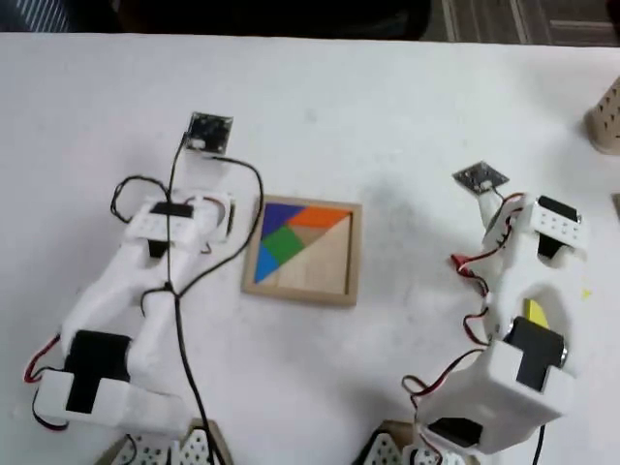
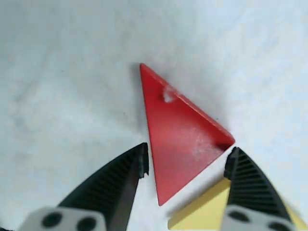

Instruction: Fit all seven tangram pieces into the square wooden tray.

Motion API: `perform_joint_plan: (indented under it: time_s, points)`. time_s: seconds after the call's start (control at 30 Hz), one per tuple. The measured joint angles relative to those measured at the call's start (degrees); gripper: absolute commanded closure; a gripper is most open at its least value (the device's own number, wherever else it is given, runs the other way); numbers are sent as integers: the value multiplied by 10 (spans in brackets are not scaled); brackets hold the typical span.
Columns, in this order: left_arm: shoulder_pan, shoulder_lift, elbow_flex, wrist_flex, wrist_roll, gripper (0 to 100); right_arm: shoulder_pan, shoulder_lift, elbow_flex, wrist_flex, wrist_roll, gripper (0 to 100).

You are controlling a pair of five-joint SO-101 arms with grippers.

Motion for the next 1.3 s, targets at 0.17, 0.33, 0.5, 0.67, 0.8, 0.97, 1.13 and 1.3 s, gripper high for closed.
perform_joint_plan:
  time_s: [0.17, 0.33, 0.5, 0.67, 0.8, 0.97, 1.13, 1.3]
  points:
    - [0, 0, 0, 0, -6, 976, 0, 37, -11, -16, 15, 703]
    - [0, 0, 0, 0, -8, 976, -2, 51, -19, -14, 27, 703]
    - [0, 0, 0, 0, -8, 976, -2, 52, -24, -14, 41, 704]
    - [0, 0, 0, 0, -8, 976, -10, 52, -42, -14, 57, 702]
    - [0, 0, 0, 0, -8, 976, -15, 52, -82, 8, 83, 702]
    - [0, 0, 0, 0, -8, 976, -16, 57, -98, 41, 122, 702]
    - [0, 0, 0, 0, -8, 976, -8, 101, -106, 42, 125, 702]
    - [0, 0, 0, 0, -8, 976, 1, 149, -144, 39, 126, 703]
